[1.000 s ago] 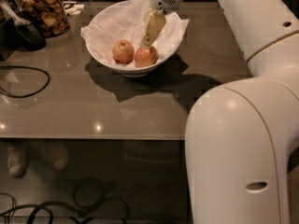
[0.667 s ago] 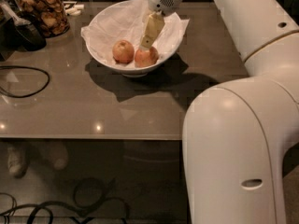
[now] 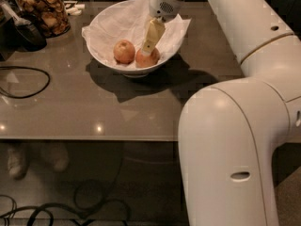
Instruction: Pick apple from white bowl
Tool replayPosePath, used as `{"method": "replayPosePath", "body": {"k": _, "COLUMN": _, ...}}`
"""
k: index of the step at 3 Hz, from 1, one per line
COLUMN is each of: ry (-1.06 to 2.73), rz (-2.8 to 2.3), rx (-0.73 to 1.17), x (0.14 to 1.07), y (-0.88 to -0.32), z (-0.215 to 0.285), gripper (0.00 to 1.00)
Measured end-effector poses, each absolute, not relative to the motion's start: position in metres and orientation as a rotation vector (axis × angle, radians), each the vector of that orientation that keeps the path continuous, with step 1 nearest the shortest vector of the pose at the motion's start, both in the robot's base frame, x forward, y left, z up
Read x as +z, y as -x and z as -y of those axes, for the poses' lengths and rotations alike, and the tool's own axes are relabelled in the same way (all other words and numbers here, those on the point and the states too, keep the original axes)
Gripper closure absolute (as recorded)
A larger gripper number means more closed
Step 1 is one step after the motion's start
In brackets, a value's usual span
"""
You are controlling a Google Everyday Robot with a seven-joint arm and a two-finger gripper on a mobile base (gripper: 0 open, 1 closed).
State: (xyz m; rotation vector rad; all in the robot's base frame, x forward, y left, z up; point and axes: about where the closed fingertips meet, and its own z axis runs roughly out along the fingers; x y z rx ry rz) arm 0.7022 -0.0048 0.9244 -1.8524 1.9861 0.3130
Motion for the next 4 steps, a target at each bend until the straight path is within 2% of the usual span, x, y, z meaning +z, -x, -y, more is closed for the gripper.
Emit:
{"method": "replayPosePath", "body": {"k": 2, "ry": 1.848, "rz": -2.011, "rx": 0.323, "x": 0.912, "y": -0.707, "z": 0.008, "gripper": 0.29}}
{"method": "replayPosePath", "body": {"k": 4, "ry": 1.86, "rz": -2.043, "rx": 0.362, "x": 0.887, "y": -0.706, "z": 0.004, "gripper": 0.35}}
